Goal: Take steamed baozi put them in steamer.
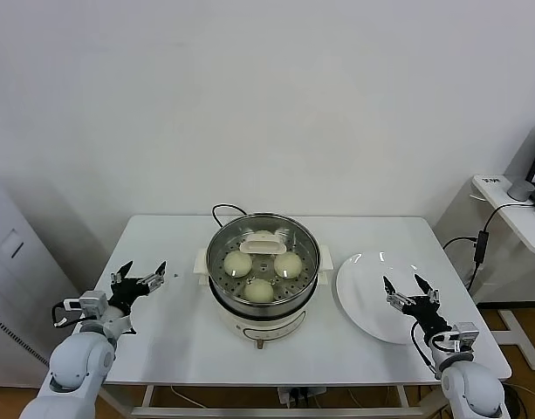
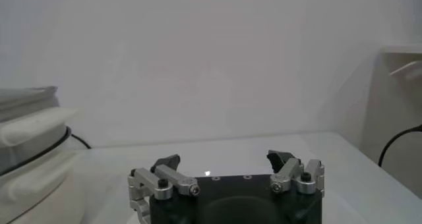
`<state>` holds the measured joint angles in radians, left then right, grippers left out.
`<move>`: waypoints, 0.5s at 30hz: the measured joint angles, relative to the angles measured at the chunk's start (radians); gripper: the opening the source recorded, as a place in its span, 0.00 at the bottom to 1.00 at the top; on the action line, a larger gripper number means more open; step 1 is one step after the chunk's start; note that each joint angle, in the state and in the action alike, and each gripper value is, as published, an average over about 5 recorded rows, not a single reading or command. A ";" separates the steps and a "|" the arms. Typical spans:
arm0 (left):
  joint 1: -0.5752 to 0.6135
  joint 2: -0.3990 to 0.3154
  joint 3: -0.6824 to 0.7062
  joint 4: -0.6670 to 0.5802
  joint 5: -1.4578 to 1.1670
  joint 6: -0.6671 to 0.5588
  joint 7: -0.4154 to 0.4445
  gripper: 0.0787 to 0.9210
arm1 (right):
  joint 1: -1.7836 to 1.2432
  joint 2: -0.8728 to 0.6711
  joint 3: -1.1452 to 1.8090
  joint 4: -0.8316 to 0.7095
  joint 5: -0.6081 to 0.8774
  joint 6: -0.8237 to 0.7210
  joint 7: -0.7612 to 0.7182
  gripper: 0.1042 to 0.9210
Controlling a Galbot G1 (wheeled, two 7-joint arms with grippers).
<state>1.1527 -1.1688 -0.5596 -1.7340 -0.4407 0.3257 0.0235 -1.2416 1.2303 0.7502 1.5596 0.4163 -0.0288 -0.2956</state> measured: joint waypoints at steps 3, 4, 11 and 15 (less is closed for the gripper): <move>0.000 0.000 -0.001 0.000 0.001 0.000 0.000 0.88 | -0.002 0.001 0.000 0.003 0.000 0.000 0.001 0.88; -0.001 0.000 -0.001 0.000 0.001 0.000 0.000 0.88 | -0.003 0.001 0.000 0.004 0.000 0.000 0.002 0.88; 0.000 0.000 -0.001 0.003 0.002 0.000 -0.001 0.88 | -0.003 0.001 0.005 0.006 -0.012 -0.005 0.001 0.88; 0.002 -0.001 -0.001 0.003 0.003 0.000 -0.001 0.88 | -0.004 -0.002 0.007 0.007 -0.020 -0.012 0.002 0.88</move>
<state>1.1543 -1.1694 -0.5602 -1.7311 -0.4378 0.3257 0.0229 -1.2455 1.2280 0.7571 1.5669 0.3960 -0.0407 -0.2941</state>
